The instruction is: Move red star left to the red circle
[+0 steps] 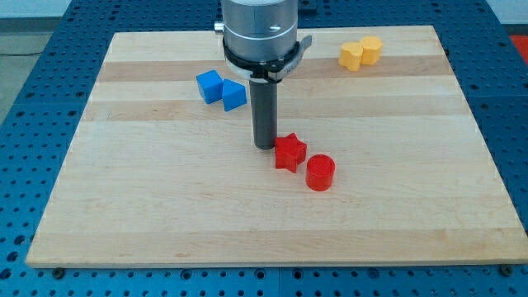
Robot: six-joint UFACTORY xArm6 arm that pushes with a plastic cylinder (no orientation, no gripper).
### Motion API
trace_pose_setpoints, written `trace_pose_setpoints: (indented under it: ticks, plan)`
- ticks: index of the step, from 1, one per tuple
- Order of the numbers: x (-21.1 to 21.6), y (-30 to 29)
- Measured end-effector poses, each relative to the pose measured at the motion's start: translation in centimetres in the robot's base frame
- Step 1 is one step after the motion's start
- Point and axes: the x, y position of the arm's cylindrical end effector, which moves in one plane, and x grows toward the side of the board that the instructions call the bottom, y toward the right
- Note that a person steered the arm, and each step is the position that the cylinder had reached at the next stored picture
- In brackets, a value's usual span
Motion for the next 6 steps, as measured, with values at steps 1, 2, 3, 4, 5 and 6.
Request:
trace_pose_setpoints:
  ticks: [1, 2, 3, 4, 5, 6]
  plan:
    - [-1.5, 0.0]
    - [-2.7, 2.0]
    - [-2.4, 3.0]
    - [-1.9, 3.2]
    - [-1.8, 5.3]
    - [-1.5, 6.2]
